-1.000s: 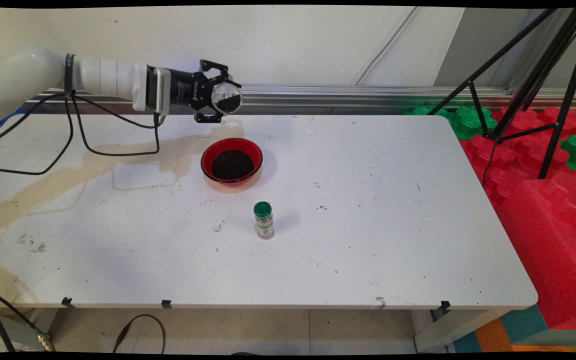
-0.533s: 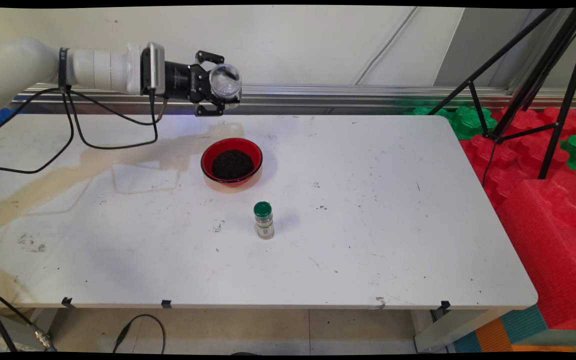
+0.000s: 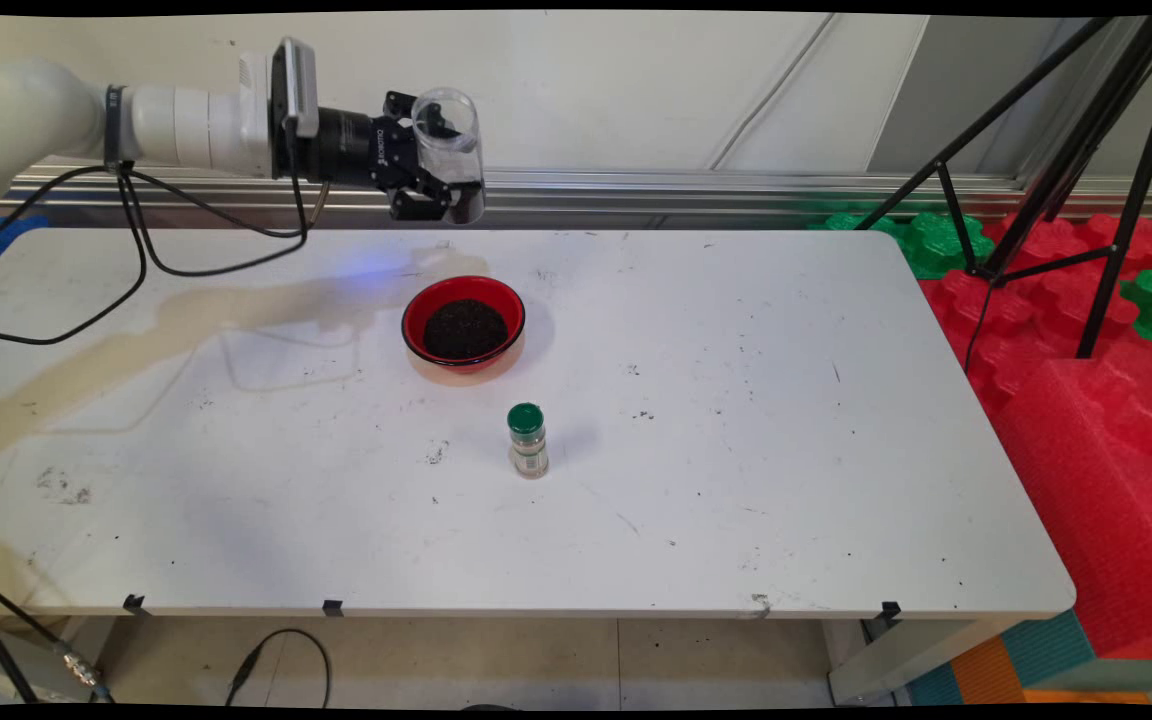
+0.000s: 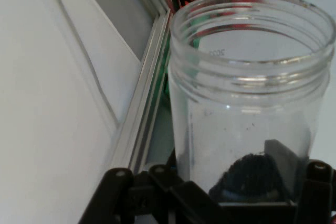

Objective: Pour the black seasoning powder in the red bowl

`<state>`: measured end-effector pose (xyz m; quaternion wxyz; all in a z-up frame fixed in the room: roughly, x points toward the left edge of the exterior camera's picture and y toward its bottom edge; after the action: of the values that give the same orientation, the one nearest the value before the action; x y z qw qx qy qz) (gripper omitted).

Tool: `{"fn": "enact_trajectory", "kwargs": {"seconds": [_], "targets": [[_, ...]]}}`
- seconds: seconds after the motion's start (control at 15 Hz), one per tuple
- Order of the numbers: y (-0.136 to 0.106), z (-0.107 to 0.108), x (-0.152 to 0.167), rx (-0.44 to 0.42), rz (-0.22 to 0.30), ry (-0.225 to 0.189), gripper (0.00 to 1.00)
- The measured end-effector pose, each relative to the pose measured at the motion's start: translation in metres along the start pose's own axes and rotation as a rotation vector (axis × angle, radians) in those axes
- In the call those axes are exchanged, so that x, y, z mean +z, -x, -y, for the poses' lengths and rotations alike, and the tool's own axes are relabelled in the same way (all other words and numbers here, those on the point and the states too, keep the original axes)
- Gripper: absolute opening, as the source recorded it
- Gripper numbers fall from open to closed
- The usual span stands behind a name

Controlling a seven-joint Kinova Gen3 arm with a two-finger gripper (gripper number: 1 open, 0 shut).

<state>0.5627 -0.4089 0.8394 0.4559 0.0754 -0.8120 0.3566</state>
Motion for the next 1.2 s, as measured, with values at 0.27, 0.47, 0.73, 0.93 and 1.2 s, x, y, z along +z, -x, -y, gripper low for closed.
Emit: {"fn": "enact_trajectory", "kwargs": {"seconds": [0.27, 0.47, 0.73, 0.93, 1.2], "targets": [[-0.006, 0.001, -0.004, -0.153, -0.016, 0.008, 0.0], [-0.011, 0.001, -0.007, -0.257, -0.029, 0.017, 0.0], [-0.018, 0.0, -0.012, -0.392, -0.05, 0.032, 0.0], [-0.022, -0.003, -0.015, -0.464, -0.059, 0.048, 0.0], [-0.026, -0.009, -0.02, -0.526, -0.066, 0.075, 0.0]]}}
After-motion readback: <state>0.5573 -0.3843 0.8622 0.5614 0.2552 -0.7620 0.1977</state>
